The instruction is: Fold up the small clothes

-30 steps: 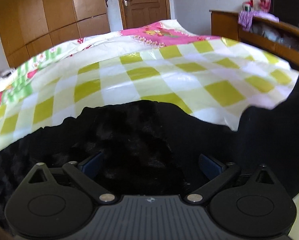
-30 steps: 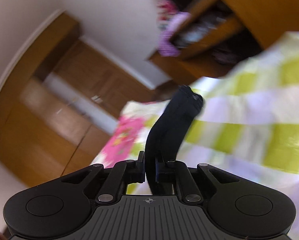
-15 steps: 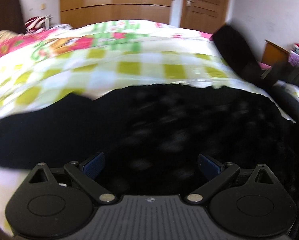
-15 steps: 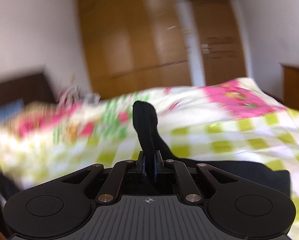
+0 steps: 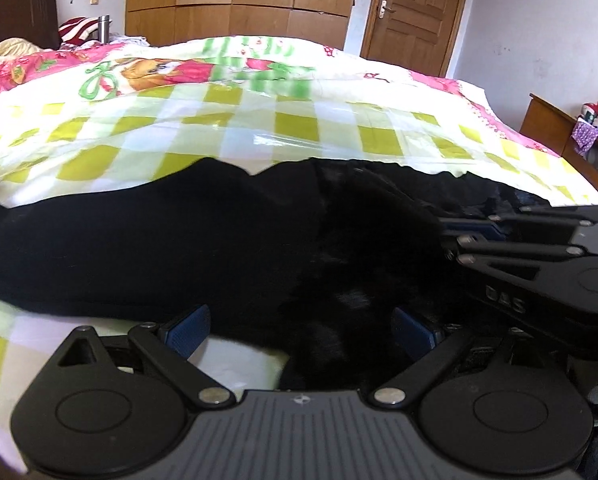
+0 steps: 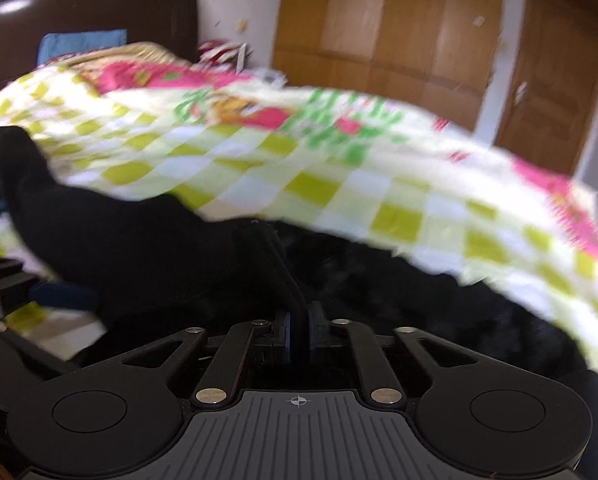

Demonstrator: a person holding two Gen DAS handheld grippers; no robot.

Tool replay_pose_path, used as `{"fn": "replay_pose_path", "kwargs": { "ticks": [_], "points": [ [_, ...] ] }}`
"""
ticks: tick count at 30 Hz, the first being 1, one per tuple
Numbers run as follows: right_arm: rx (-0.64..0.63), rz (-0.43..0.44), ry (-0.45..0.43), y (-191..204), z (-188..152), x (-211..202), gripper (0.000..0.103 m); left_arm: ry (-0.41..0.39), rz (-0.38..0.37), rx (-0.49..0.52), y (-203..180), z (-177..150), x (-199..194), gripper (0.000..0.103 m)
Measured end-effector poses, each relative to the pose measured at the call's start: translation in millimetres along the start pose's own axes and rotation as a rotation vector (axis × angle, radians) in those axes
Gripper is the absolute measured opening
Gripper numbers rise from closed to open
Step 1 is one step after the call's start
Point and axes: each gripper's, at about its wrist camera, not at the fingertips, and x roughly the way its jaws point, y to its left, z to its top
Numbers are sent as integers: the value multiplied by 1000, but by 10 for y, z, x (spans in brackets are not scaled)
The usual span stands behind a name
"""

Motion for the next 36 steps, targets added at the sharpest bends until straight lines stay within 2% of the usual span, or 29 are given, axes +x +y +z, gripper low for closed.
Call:
{"fn": "replay_pose_path", "kwargs": {
  "ticks": [3,6,8,9,11,16,18,20,21,23,25,27,31,34,36],
  "points": [
    [31,38,-4,-21,-17,-125,19,-8,7,-48,136,-18,-113,103],
    [85,73,-24,-97,-63,-362,30,-73,18,-69,170,33,-259,103],
    [117,74,-44,-185,-102,-538,39,-109,-8,-65,117,119,-310,103],
    [134,57,-51,-244,-123,-621,41,-117,-30,-49,57,163,-311,103],
    [181,4,-57,-416,-182,-760,43,-123,-64,1,-76,245,-237,103],
    [276,-248,-18,-1052,-381,-814,43,-109,-124,117,-397,369,94,103],
    [315,-327,6,-1329,-461,-713,43,-76,-109,144,-447,386,263,103],
    [425,-383,46,-1636,-550,-614,43,-12,-22,175,-478,339,502,103],
    [510,-376,49,-1794,-610,-605,43,21,33,201,-486,304,623,103],
    [651,-338,26,-2042,-734,-645,43,19,25,208,-435,254,685,103],
    [704,-300,36,-2193,-815,-635,43,17,30,203,-432,266,644,103],
    [761,-255,35,-2280,-887,-639,45,-17,45,208,-465,287,568,103],
    [888,-109,-11,-2454,-980,-660,45,-69,1,235,-537,306,388,103],
    [941,-60,13,-2583,-982,-515,51,-44,58,291,-583,303,482,103],
    [966,-54,28,-2634,-964,-418,51,19,61,259,-515,302,595,103]
  ]
}}
